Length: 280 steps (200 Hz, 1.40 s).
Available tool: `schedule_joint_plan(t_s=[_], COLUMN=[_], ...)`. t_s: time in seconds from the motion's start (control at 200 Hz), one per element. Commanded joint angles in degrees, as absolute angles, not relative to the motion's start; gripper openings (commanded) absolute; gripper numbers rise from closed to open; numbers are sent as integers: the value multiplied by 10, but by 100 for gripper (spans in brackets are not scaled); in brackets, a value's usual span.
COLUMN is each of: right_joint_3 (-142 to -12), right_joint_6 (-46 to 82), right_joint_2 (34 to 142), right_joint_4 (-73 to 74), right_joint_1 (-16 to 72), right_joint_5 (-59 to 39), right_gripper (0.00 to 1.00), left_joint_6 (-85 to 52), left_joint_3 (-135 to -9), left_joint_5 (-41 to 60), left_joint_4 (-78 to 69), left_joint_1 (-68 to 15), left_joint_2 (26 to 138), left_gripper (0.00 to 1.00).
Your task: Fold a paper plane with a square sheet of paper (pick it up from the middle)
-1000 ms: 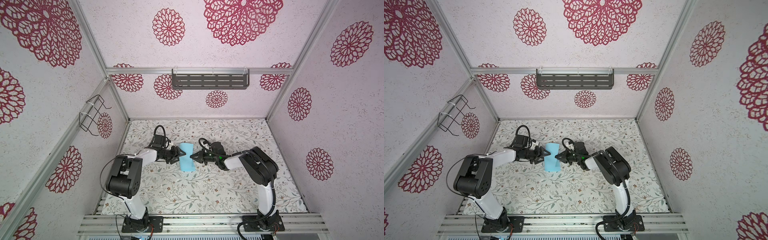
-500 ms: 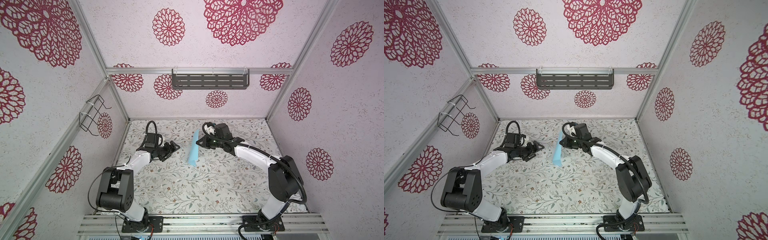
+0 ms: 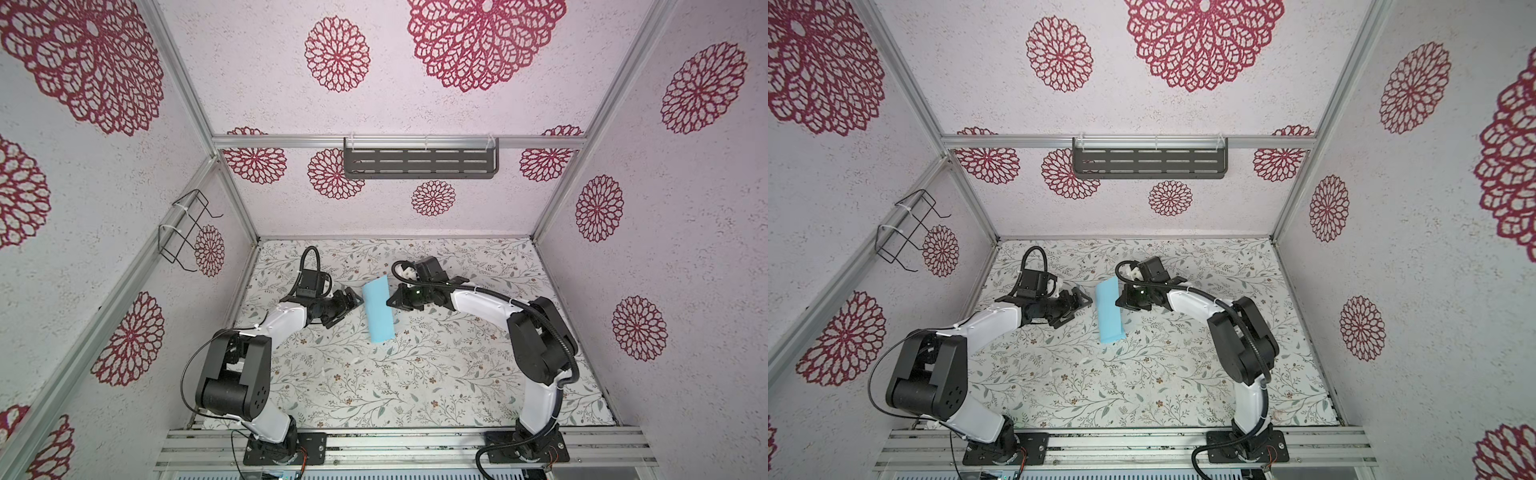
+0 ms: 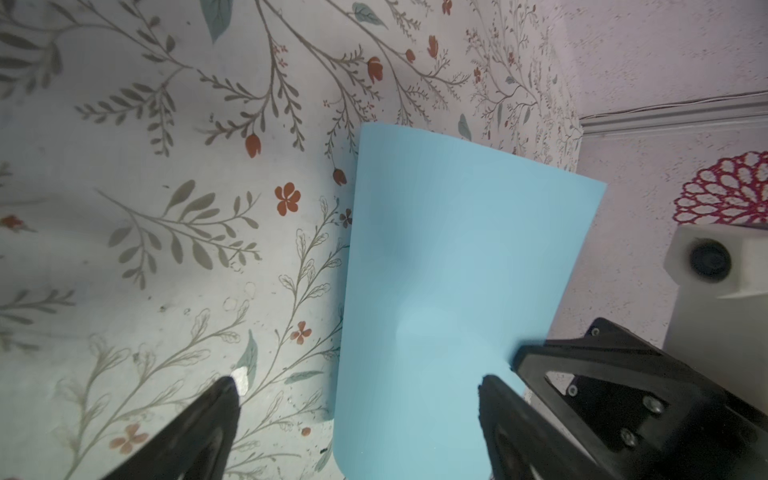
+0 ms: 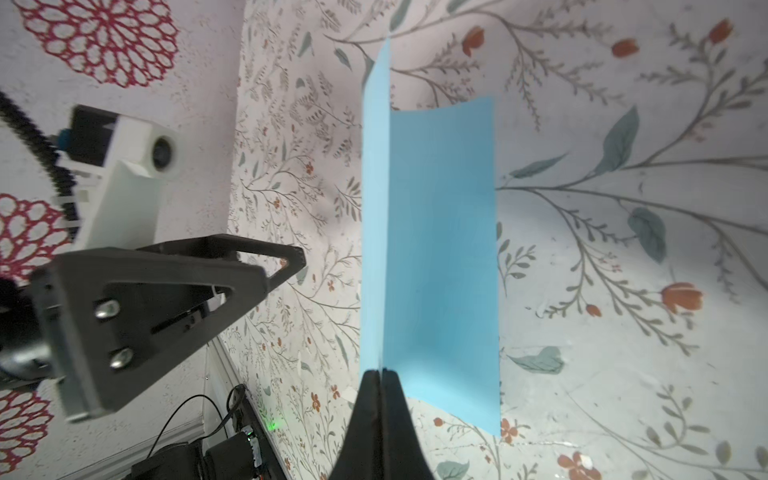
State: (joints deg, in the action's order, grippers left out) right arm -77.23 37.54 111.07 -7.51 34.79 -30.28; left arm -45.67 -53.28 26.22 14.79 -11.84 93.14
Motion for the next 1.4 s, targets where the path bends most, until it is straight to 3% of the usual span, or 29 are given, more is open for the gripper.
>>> schedule_joint_plan(t_s=[0.0, 0.505, 1.066, 1.396], right_joint_3=[-784, -876, -913, -923], right_joint_6=[368, 287, 274, 280], right_joint_2=[1120, 1226, 1282, 1296], right_joint_4=[-57, -76, -104, -102], right_joint_1=[337, 336, 335, 334], right_joint_5=[-311, -384, -375, -376], right_gripper=[0, 4, 7, 10], left_joint_6=[-444, -482, -456, -443], left_joint_3=[-559, -616, -704, -748], left_joint_5=[231, 145, 82, 50], left_joint_4=[175, 212, 310, 372], left_joint_1=[-135, -188, -206, -214], left_joint_2=[951, 1016, 1095, 1143], left_gripper=[91, 78, 54, 48])
